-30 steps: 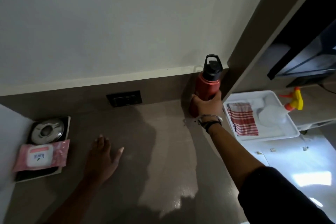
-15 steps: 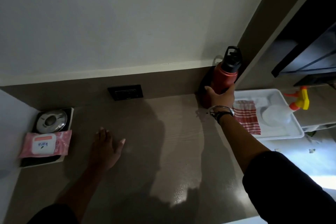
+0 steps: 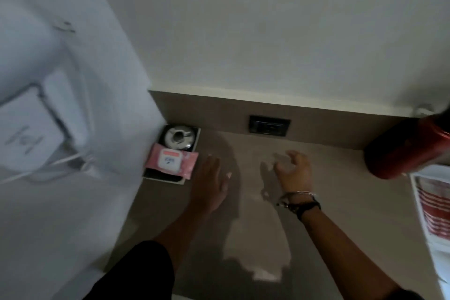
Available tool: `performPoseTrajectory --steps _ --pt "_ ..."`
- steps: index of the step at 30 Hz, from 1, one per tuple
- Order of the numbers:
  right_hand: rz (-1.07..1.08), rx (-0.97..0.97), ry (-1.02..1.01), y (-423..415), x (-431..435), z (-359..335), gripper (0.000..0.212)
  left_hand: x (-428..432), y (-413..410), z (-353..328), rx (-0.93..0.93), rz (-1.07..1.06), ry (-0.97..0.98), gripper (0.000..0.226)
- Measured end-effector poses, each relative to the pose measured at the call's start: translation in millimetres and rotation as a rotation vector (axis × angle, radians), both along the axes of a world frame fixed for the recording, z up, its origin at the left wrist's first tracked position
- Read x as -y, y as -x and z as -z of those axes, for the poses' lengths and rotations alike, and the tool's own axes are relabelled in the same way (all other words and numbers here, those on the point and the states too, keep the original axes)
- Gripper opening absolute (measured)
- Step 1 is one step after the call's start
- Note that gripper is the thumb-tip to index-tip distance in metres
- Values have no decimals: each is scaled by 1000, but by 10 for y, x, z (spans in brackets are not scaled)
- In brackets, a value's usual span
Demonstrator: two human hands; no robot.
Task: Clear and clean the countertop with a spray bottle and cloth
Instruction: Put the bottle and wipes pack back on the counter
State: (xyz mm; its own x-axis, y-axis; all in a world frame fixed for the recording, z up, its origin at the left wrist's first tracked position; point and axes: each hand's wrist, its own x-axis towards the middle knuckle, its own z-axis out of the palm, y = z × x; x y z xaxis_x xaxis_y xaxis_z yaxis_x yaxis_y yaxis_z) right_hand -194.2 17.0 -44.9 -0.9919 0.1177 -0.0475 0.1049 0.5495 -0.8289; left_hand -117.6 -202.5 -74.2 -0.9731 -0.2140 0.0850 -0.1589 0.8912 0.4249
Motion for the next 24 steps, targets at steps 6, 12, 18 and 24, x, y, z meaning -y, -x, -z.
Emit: performPoseTrajectory --steps 6,12,18,24 --pt "-456 257 -36 7 1530 -21 47 914 -65 -219 -50 -401 -98 48" --pt "-460 429 -37 -16 2328 141 31 1444 -98 -192 150 -439 -174 54" --pt "-220 562 131 59 2517 284 25 1466 -4 -170 117 -520 -234 31" --pt "-8 639 541 -23 2152 192 26 1133 14 -201 -65 -712 -475 23"
